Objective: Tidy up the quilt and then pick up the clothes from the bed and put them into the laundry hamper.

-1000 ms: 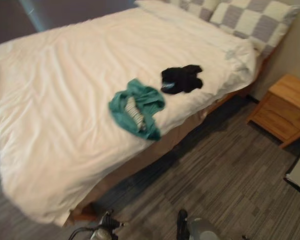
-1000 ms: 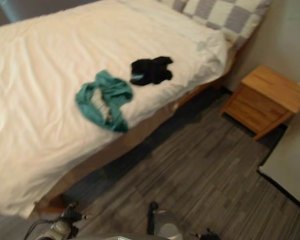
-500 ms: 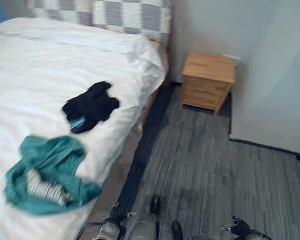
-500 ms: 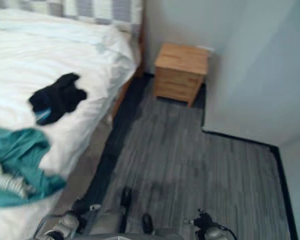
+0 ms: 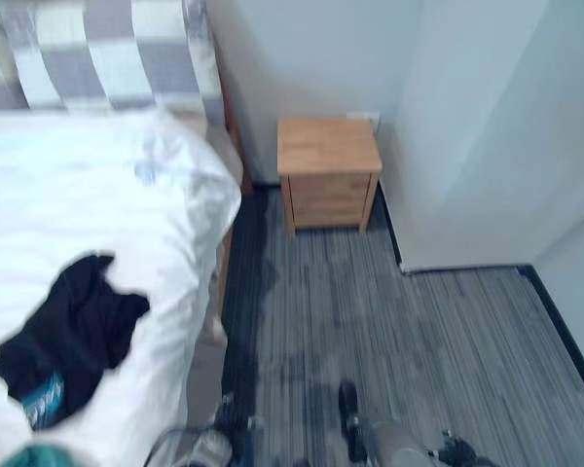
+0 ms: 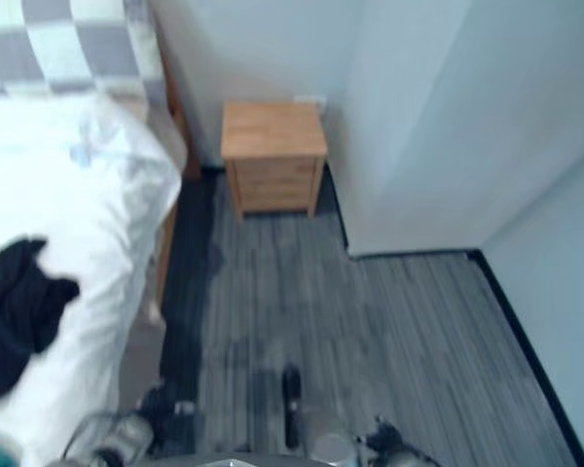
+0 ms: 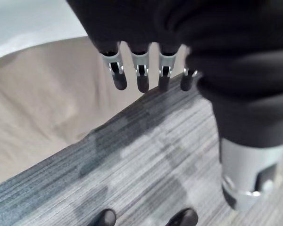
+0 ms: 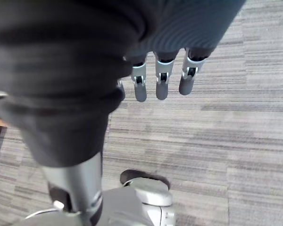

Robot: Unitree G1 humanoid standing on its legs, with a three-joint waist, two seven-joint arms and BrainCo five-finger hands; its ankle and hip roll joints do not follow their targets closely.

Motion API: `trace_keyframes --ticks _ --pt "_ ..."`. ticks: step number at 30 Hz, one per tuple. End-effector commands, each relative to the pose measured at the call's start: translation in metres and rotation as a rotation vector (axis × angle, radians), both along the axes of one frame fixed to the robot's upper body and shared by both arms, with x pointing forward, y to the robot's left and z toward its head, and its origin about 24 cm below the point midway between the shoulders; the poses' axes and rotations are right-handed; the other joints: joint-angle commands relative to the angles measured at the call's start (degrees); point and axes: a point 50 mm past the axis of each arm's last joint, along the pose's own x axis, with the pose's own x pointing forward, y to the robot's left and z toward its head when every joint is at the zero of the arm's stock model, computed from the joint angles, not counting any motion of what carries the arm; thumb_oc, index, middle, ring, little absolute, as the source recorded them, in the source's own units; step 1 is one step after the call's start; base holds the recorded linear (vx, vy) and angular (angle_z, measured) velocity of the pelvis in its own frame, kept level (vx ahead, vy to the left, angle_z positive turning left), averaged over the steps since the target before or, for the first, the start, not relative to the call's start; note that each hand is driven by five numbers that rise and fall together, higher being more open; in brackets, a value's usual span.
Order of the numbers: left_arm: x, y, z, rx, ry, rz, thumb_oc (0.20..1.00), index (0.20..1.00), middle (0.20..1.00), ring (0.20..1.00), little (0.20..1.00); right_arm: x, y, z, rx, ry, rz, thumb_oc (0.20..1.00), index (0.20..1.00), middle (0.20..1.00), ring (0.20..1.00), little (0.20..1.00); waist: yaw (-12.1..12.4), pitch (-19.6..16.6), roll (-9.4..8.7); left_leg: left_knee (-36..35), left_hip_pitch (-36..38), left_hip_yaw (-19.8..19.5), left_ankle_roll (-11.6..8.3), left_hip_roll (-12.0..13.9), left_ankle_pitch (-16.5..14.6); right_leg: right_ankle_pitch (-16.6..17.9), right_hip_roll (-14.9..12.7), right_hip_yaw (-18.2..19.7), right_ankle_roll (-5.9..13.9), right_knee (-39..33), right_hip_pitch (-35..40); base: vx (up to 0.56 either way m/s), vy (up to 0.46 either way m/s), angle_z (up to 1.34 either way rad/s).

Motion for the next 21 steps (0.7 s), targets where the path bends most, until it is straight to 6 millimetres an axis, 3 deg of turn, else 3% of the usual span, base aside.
trace_keyframes --ticks 1,4,5,6,7,8,9,10,11,12,13,14,15,17,20,21 --pt "0.058 -0.005 0.023 -0.028 -0.2 0.021 1.0 1.0 1.0 1.0 1.0 0.035 -0.028 0.015 -0.1 -0.076 0.072 1.0 1.0 1.0 1.0 1.0 3.6 6.8 -1.5 26.2 -13.1 -3.7 -1.0 5.7 11.7 -0.3 -2.0 3.3 5.81 -9.8 9.6 0.35 -0.056 0.24" --pt "0.058 -0.01 0.022 -0.048 -0.211 0.042 1.0 1.0 1.0 1.0 1.0 0.037 -0.026 0.015 -0.104 -0.072 0.102 1.0 1.0 1.0 1.0 1.0 6.1 6.5 -1.51 13.3 -16.8 -1.3 -0.31 5.2 10.5 -2.5 -3.0 5.0 6.56 -11.4 13.9 0.39 0.076 -0.59" --pt "0.058 -0.01 0.022 -0.048 -0.211 0.042 1.0 1.0 1.0 1.0 1.0 0.037 -0.026 0.015 -0.103 -0.072 0.102 1.0 1.0 1.0 1.0 1.0 6.1 6.4 -1.71 12.9 -16.8 -1.2 -0.28 5.0 10.8 -2.5 -3.1 5.0 6.59 -11.4 13.7 0.53 0.18 -0.46" --pt "0.054 -0.012 0.02 -0.062 -0.204 0.054 1.0 1.0 1.0 1.0 1.0 0.039 -0.026 0.016 -0.106 -0.08 0.109 1.0 1.0 1.0 1.0 1.0 7.0 5.0 -0.48 -3.1 -16.7 2.5 0.55 5.0 11.0 -4.6 -2.9 4.4 7.36 -11.5 16.1 0.37 0.13 -0.41" --pt "0.053 -0.012 0.02 -0.062 -0.203 0.054 1.0 1.0 1.0 1.0 1.0 0.039 -0.026 0.016 -0.106 -0.079 0.109 1.0 1.0 1.0 1.0 1.0 7.0 5.2 -0.7 -3.8 -16.0 2.7 0.61 4.7 11.2 -4.7 -3.2 4.5 7.45 -11.6 16.4 0.7 0.233 -0.3" --pt "0.046 -0.013 0.016 -0.063 -0.175 0.055 1.0 1.0 1.0 1.0 1.0 0.036 -0.026 0.015 -0.112 -0.07 0.116 1.0 1.0 1.0 1.0 1.0 6.9 4.0 0.61 -12.6 -15.1 10.6 0.03 5.7 12.5 -8.3 -2.1 3.3 7.48 -10.6 19.0 0.5 0.186 -0.1" --pt "0.037 -0.012 0.012 -0.064 -0.143 0.064 1.0 1.0 1.0 1.0 1.0 0.034 -0.026 0.014 -0.113 -0.06 0.123 1.0 1.0 1.0 1.0 1.0 6.5 3.4 0.96 -16.2 -12.1 15.9 0.93 5.9 12.5 -10.2 -2.1 2.0 7.91 -8.5 19.6 0.64 0.242 0.1" --pt "0.033 -0.011 0.01 -0.065 -0.129 0.076 1.0 1.0 1.0 1.0 1.0 0.034 -0.023 0.014 -0.102 -0.062 0.129 1.0 1.0 1.0 1.0 1.0 6.7 2.9 0.88 -16.8 -11.0 17.0 2.05 5.5 12.1 -10.8 -1.9 1.3 8.14 -5.8 19.8 0.48 0.199 0.35" --pt "0.026 -0.011 0.007 -0.065 -0.105 0.083 1.0 1.0 1.0 1.0 1.0 0.033 -0.02 0.012 -0.098 -0.059 0.138 1.0 1.0 1.0 1.0 1.0 7.4 2.0 0.35 -17.5 -10.2 15.7 3.23 4.1 11.6 -11.0 -2.1 0.3 8.96 -1.8 19.9 0.44 0.186 0.49" --pt "0.022 -0.01 0.006 -0.062 -0.091 0.087 1.0 1.0 1.0 1.0 1.0 0.032 -0.018 0.012 -0.092 -0.061 0.13 1.0 1.0 1.0 1.0 1.0 7.5 1.9 -0.07 -18.2 -9.3 14.1 4.36 2.8 10.9 -9.1 -2.8 -0.9 10.87 5.8 17.9 0.29 0.132 0.91" --pt "0.022 -0.01 0.006 -0.062 -0.09 0.087 1.0 1.0 1.0 1.0 1.0 0.031 -0.018 0.012 -0.091 -0.061 0.13 1.0 1.0 1.0 1.0 1.0 7.4 1.8 -0.15 -18.2 -9.4 14.0 4.45 2.6 10.9 -9.3 -2.9 -0.9 10.97 6.1 17.7 0.2 0.109 0.78" --pt "0.021 -0.009 0.006 -0.06 -0.087 0.094 1.0 1.0 1.0 1.0 1.0 0.032 -0.016 0.011 -0.086 -0.062 0.113 1.0 1.0 1.0 1.0 1.0 7.1 2.3 0.1 -18.8 -8.0 14.1 5.51 3.0 11.2 -4.7 -3.2 -1.4 13.14 13.0 15.0 0.29 0.115 0.77" --pt "0.022 -0.005 0.007 -0.049 -0.092 0.12 1.0 1.0 1.0 1.0 1.0 0.037 -0.013 0.013 -0.071 -0.094 0.074 1.0 1.0 1.0 1.0 1.0 6.1 3.7 0.79 -20.8 -4.1 11.8 6.46 2.9 10.7 0.1 -3.8 0.1 14.28 25.6 9.0 0.29 0.111 0.58" --pt "0.022 -0.003 0.007 -0.047 -0.098 0.138 1.0 1.0 1.0 1.0 1.0 0.041 -0.012 0.014 -0.065 -0.112 0.064 1.0 1.0 1.0 1.0 1.0 5.8 4.0 1.33 -22.4 -2.1 10.0 6.38 3.3 10.8 0.0 -3.1 1.3 13.95 28.9 6.0 0.31 0.045 0.97" --pt "0.03 0.001 0.011 -0.034 -0.135 0.141 1.0 1.0 1.0 1.0 1.0 0.044 -0.013 0.015 -0.071 -0.127 0.057 1.0 1.0 1.0 1.0 1.0 5.1 5.1 1.0 -23.3 0.4 2.6 5.7 2.7 10.3 -4.4 -1.1 4.6 11.75 21.7 2.7 0.4 -0.119 1.41" --pt "0.037 0.002 0.015 -0.021 -0.158 0.114 1.0 1.0 1.0 1.0 1.0 0.043 -0.015 0.015 -0.083 -0.116 0.071 1.0 1.0 1.0 1.0 1.0 5.1 5.4 0.18 -23.0 1.1 -1.2 5.02 2.0 9.4 -5.7 -1.5 8.3 11.22 10.7 3.7 0.3 -0.204 1.87"
